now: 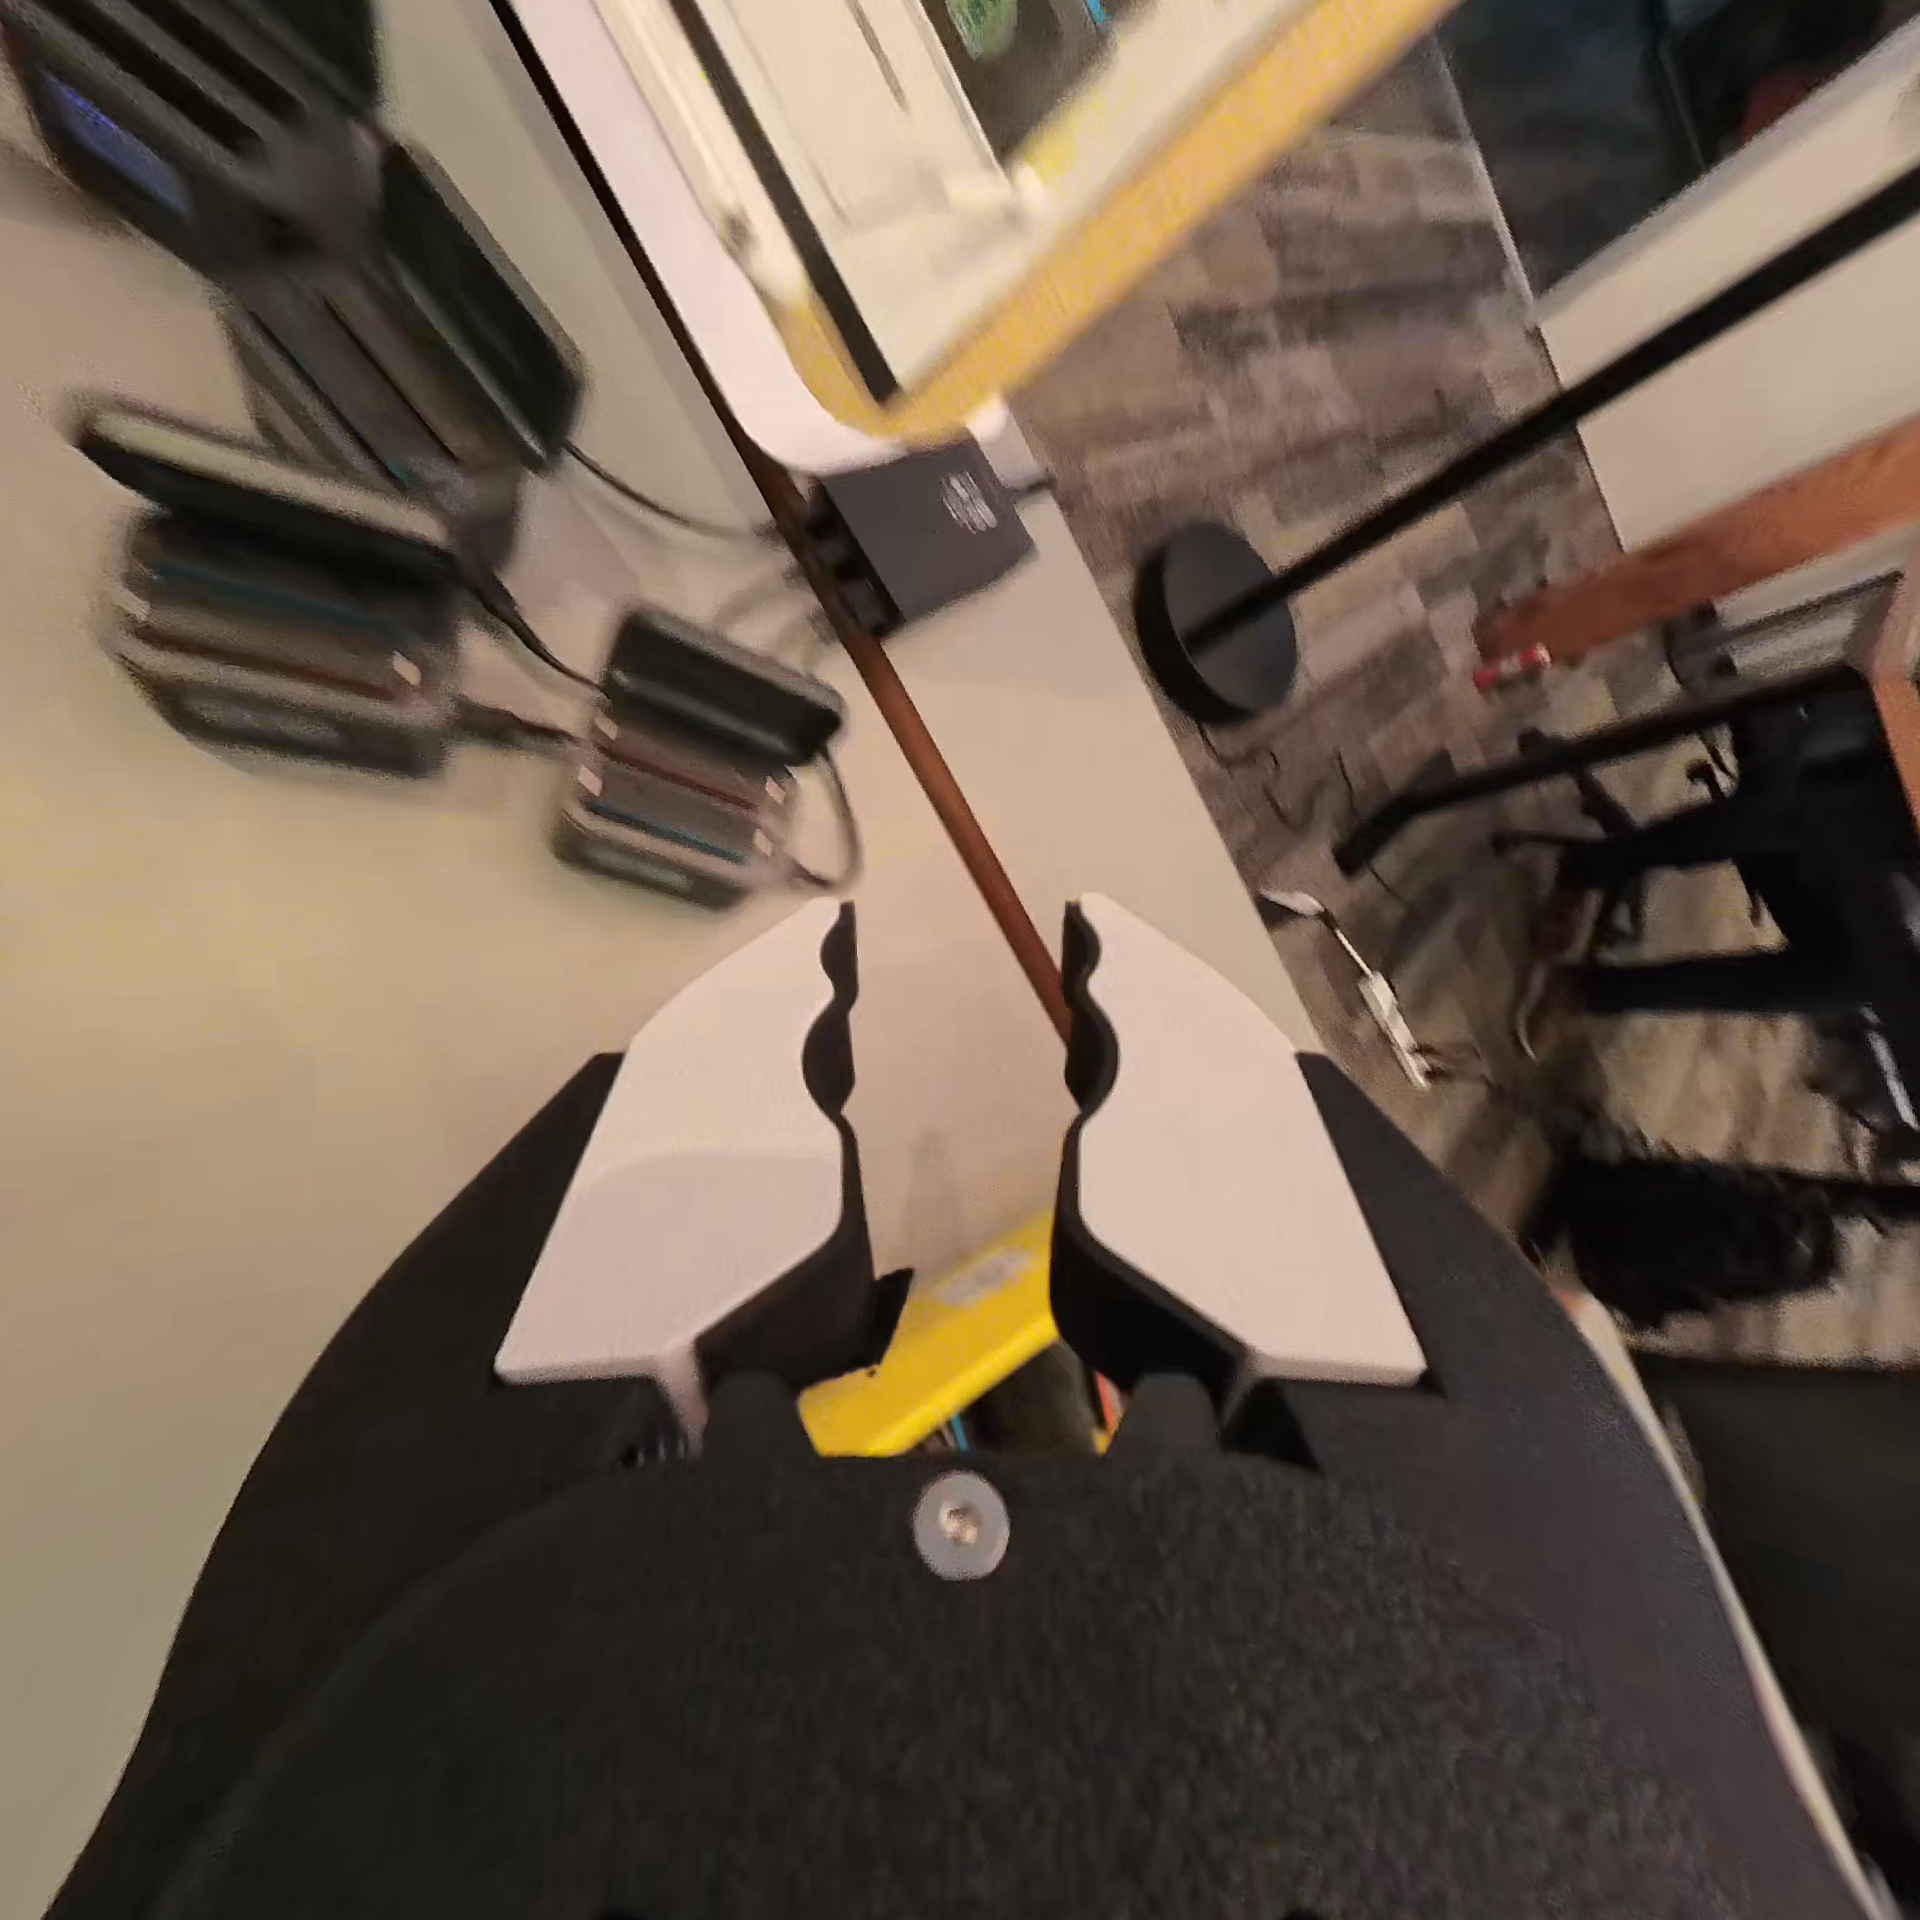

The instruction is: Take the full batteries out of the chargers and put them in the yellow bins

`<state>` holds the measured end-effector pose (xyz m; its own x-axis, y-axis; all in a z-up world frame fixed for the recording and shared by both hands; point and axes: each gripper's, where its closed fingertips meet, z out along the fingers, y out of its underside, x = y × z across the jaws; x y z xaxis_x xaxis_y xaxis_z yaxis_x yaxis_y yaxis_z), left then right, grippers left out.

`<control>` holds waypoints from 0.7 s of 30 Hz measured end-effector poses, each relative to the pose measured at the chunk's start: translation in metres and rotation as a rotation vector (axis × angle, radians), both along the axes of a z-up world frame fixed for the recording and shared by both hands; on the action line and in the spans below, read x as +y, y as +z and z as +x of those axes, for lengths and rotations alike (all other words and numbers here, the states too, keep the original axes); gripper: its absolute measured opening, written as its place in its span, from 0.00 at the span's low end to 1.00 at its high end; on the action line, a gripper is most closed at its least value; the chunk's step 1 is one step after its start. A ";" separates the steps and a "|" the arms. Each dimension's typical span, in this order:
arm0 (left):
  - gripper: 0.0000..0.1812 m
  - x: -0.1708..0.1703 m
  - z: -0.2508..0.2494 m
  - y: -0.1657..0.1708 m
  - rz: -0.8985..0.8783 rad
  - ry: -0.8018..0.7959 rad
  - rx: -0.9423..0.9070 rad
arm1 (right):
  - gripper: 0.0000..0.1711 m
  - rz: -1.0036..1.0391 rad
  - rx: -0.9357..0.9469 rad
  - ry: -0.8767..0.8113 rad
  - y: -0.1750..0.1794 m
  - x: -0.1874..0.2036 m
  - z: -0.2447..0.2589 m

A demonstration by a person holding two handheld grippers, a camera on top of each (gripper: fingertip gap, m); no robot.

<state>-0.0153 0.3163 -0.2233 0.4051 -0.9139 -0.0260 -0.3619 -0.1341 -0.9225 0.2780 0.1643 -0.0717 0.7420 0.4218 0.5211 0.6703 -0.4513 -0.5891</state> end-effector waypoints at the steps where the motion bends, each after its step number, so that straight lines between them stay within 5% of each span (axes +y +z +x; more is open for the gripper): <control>1: 0.46 -0.002 0.001 -0.006 -0.018 -0.016 0.032 | 0.22 0.002 0.027 0.036 -0.002 0.002 -0.020; 7: 0.45 -0.012 0.020 -0.025 -0.003 -0.106 0.174 | 0.22 -0.023 0.092 0.182 -0.029 0.013 -0.101; 9: 0.35 -0.008 0.023 -0.029 -0.003 -0.102 0.210 | 0.22 -0.037 0.121 0.202 -0.038 0.015 -0.117; 21: 0.25 0.034 0.005 -0.030 -0.017 0.049 0.220 | 0.23 -0.106 0.223 0.120 -0.088 0.016 -0.134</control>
<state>-0.0105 0.3506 -0.2537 0.4356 -0.8942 -0.1037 -0.5469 -0.1714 -0.8195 0.1438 0.1799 -0.1597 0.7747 0.5571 0.2990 0.5819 -0.4433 -0.6819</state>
